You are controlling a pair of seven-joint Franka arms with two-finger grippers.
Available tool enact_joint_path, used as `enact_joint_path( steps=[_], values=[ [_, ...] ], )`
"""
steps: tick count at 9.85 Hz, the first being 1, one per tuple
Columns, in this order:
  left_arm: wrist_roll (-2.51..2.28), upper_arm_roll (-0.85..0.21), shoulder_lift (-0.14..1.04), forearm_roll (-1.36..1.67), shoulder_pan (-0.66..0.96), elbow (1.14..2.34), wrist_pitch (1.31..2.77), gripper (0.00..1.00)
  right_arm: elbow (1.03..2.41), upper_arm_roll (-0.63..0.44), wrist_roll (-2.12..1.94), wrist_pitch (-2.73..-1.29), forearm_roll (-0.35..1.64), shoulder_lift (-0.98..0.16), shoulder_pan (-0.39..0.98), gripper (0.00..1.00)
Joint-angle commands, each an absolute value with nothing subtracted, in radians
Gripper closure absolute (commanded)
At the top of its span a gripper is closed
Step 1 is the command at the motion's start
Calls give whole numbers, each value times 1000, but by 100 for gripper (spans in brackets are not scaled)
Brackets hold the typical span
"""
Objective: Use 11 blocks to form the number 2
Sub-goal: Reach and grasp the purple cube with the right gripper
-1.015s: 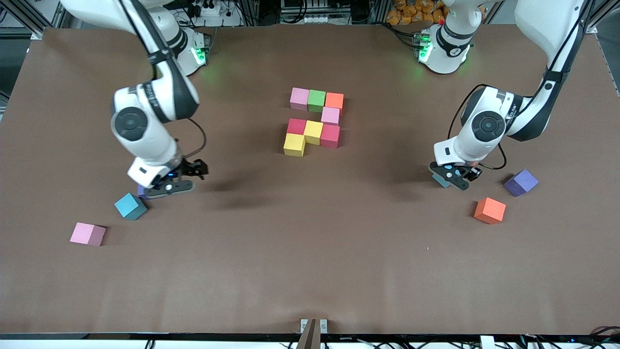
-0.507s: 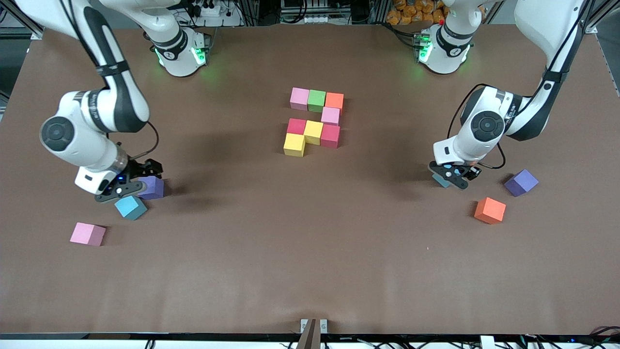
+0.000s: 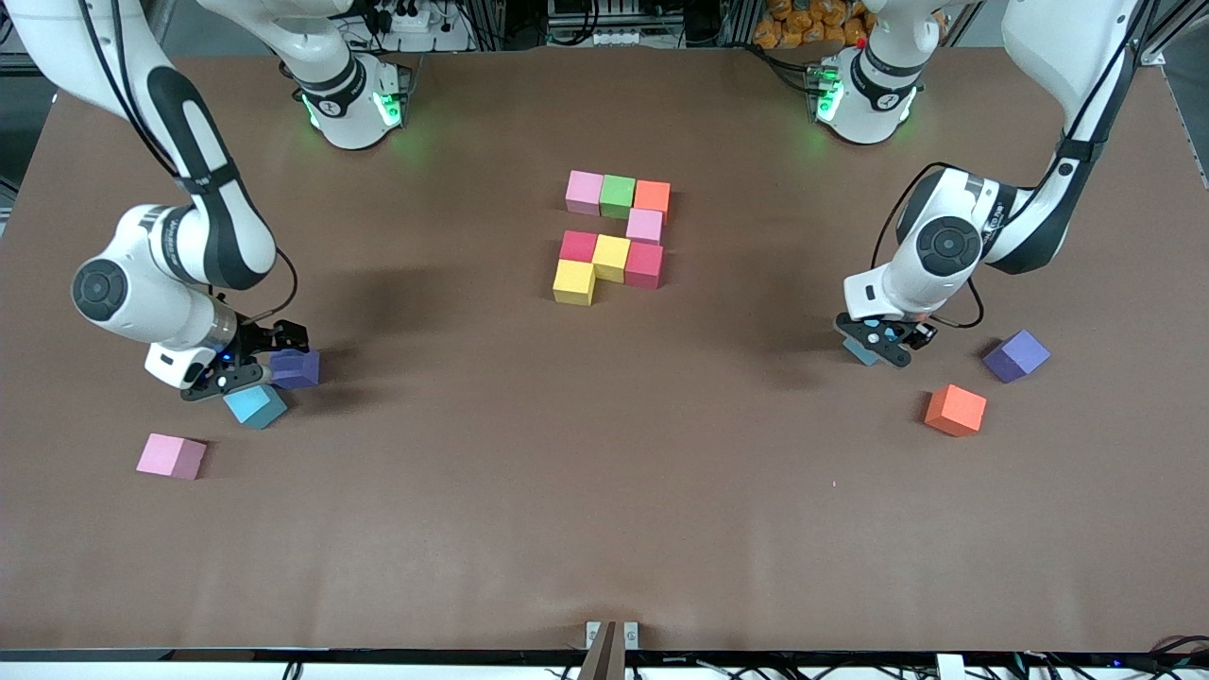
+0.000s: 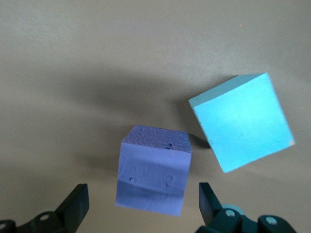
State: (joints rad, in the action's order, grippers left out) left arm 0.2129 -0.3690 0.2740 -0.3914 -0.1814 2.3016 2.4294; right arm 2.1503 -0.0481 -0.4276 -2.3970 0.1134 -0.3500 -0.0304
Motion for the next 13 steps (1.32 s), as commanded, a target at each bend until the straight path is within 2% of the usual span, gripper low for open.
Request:
enact_joint_path(
  steps=[1, 4, 5, 10, 13],
  values=[
    [209, -370, 273, -402, -183, 2304, 2439, 23, 2148, -34, -454, -2446, 176, -388, -46, 0],
    [212, -370, 281, -403, -183, 2301, 2442, 23, 2145, -34, -454, -2497, 178, -423, -48, 0],
    [212, -368, 284, -403, -184, 2301, 2447, 23, 2145, -32, -454, -2497, 178, -423, -48, 3],
    [206, -364, 321, -417, -184, 2295, 2488, 23, 2140, -32, -462, -2496, 178, -422, -40, 61],
    [201, -362, 339, -417, -184, 2290, 2514, 23, 2135, -29, -457, -2479, 178, -408, -25, 70]
  ],
)
